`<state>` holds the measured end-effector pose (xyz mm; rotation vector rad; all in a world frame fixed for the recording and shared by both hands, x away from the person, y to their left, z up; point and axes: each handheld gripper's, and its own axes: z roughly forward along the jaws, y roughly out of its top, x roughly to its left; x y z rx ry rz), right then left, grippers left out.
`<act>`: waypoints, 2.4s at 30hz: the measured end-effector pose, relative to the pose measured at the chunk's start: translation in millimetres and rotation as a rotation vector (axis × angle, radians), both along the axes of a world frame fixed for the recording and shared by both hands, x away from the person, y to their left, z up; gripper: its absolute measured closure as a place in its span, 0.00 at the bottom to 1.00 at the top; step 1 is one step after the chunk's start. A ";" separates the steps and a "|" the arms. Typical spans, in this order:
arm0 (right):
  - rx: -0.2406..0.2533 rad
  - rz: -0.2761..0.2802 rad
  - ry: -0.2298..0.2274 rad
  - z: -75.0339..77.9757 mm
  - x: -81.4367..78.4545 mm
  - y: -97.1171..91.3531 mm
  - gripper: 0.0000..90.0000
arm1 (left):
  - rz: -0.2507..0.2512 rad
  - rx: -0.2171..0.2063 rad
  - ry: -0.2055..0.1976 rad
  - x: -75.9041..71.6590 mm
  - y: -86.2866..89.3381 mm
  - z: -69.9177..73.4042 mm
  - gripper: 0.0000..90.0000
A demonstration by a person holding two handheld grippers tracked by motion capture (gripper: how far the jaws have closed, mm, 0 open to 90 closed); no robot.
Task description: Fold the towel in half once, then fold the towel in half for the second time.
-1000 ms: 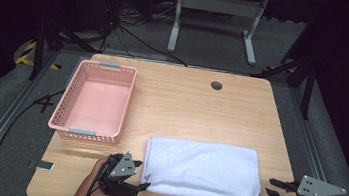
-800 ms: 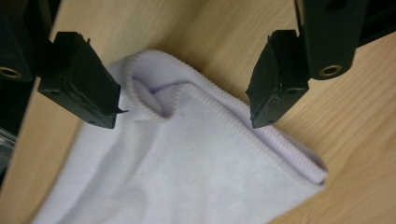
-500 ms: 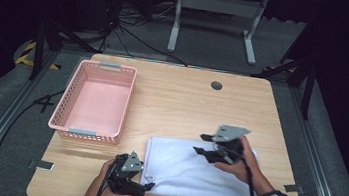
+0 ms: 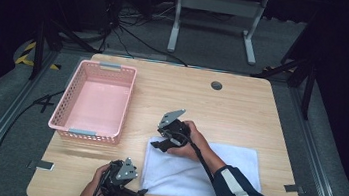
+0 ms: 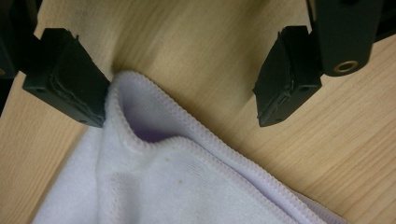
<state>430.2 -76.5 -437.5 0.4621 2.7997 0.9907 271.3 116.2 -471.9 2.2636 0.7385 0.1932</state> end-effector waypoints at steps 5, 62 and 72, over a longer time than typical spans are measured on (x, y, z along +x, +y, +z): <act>-0.051 0.019 0.020 -11.3 5.8 14.1 0.44 | -0.004 -0.015 -0.006 -5.1 -10.6 1.7 0.18; 0.126 0.129 -0.048 49.1 -3.5 27.7 0.87 | -0.002 -0.002 -0.209 13.0 3.4 50.7 0.81; 0.186 0.096 -0.080 82.0 -7.4 -19.5 0.87 | -0.096 0.052 -0.295 16.8 -33.0 76.0 0.81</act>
